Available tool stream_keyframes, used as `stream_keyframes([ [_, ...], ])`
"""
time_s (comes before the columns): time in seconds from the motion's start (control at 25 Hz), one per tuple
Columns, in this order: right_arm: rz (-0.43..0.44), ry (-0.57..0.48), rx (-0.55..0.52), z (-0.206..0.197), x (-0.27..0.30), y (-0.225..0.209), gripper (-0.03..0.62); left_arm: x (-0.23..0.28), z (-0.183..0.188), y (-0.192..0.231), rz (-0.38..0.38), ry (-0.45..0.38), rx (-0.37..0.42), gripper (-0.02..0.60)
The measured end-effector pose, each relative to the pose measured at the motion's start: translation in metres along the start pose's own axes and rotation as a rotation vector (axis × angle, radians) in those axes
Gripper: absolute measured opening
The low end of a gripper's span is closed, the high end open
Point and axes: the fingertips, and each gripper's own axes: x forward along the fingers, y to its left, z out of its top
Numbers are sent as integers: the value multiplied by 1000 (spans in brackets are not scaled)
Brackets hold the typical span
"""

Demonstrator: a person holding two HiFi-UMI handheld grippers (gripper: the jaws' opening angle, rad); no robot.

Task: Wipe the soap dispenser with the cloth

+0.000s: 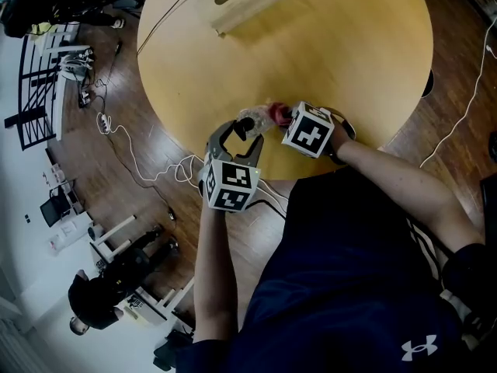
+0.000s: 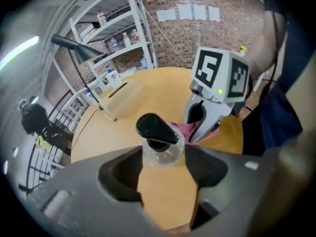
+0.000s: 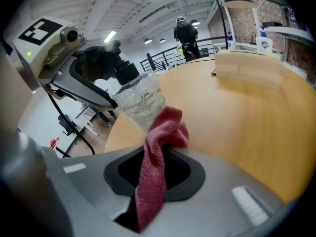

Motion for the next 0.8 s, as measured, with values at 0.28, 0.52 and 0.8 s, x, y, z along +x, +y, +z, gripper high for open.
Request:
stream_keyframes([
  [0.28, -30, -118, 4, 32, -38, 4, 77, -3, -15, 2, -1, 20, 15, 282],
  [0.52, -24, -94, -48, 37, -15, -5, 77, -11, -7, -3, 102, -35, -533, 285],
  [0.8, 47, 10, 35, -3, -6, 7, 77, 3, -8, 8, 68, -37, -197, 285],
])
